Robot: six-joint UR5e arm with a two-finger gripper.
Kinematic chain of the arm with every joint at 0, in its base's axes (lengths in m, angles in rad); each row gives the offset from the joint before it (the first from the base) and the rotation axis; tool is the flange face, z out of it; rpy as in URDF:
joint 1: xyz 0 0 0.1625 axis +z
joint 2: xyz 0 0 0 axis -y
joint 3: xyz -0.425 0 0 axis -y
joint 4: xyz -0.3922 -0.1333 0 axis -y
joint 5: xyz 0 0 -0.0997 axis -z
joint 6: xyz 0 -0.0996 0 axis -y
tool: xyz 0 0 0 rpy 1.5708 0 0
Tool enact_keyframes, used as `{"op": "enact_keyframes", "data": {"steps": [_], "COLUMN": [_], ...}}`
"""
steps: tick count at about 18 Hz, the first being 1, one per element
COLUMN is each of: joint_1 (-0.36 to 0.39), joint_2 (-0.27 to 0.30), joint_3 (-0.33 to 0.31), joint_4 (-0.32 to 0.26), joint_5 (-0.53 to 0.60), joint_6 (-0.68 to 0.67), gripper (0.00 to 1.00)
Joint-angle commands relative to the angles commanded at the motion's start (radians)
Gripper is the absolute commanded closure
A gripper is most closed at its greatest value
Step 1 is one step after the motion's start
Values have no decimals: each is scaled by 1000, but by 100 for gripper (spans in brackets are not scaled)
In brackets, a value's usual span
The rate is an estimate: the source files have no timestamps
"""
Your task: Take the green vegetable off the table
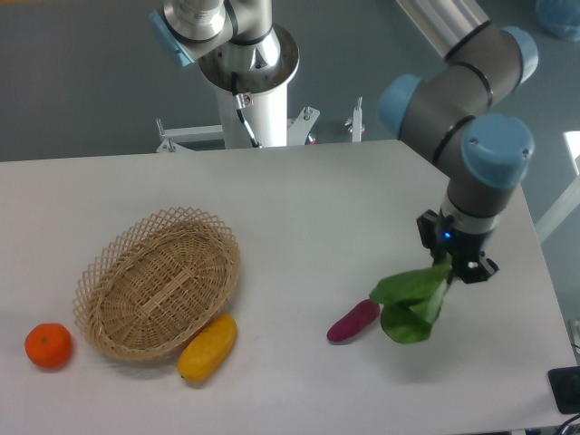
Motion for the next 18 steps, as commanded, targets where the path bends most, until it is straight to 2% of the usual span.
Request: {"op": "enact_keyframes", "data": {"steps": [10, 18], "joint_1": [-6, -8], "joint_2": [-26, -28], "joint_3": [37, 37], "joint_4": [3, 5], "joint_5": [12, 15], "joint_6": [-15, -17], "gripper": [65, 65]}}
